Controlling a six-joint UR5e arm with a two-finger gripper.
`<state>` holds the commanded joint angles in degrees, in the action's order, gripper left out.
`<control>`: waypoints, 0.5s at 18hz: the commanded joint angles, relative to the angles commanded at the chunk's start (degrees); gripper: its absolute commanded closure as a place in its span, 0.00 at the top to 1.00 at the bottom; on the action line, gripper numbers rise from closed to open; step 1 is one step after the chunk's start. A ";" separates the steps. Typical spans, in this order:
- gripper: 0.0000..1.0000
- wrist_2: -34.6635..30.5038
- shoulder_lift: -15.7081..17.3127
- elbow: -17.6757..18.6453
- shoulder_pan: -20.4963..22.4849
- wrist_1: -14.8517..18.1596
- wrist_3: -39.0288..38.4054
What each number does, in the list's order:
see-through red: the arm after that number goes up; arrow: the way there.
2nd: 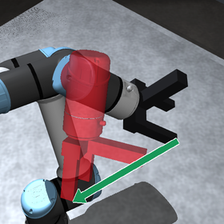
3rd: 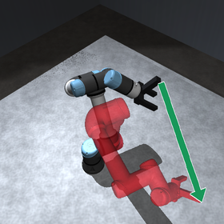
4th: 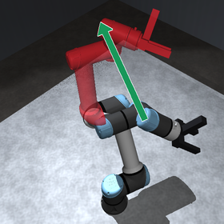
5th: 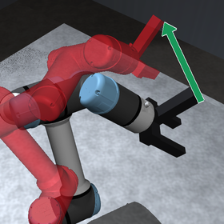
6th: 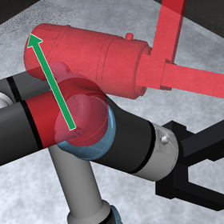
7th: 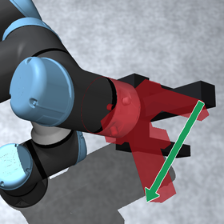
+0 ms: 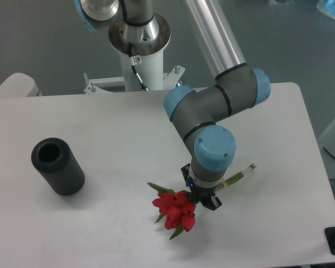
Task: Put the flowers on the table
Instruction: 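Move the held red tulip bunch toward the black vase and lower it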
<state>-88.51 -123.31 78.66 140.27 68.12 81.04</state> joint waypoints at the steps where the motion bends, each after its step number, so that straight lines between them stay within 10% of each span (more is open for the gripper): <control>1: 0.04 0.00 0.09 0.09 0.00 0.00 0.00; 9: 0.04 -0.17 1.84 1.93 -0.09 0.79 -1.23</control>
<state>-88.68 -121.47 80.59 140.19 68.91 79.81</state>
